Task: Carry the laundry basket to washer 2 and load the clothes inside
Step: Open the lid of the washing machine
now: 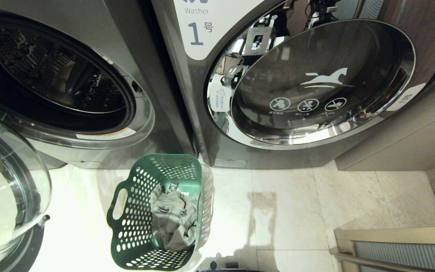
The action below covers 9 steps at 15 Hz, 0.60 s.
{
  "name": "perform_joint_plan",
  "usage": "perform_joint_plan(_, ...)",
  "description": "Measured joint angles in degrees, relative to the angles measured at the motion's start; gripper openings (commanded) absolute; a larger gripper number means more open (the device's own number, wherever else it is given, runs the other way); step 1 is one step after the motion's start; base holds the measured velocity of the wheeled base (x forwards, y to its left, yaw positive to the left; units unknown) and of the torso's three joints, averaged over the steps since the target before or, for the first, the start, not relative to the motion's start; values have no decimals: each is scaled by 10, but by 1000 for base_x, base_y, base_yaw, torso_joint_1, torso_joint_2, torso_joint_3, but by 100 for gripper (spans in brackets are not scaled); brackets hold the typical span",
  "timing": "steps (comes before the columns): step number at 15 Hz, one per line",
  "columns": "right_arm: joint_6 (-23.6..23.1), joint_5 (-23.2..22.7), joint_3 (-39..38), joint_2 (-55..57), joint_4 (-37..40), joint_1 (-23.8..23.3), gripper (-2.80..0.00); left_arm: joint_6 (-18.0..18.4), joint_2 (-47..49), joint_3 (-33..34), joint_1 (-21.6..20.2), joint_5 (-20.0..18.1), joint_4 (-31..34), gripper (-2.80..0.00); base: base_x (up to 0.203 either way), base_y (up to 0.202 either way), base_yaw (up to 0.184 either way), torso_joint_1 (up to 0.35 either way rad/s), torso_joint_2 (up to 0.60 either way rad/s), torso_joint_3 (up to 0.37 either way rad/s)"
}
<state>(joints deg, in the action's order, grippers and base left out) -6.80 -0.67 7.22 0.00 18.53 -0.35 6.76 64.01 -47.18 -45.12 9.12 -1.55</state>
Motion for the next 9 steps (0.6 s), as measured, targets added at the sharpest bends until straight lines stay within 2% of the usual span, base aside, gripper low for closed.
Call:
perform_joint_plan(3,0,0,0,0,0,0,-280,5,8,-9,-46,-31,0,-280,0,0,0,0,0,0)
perform_joint_plan(9,0,0,0,0,0,0,-280,6,28,-33,-106,-65,-11,-280,0,0,0,0,0,0)
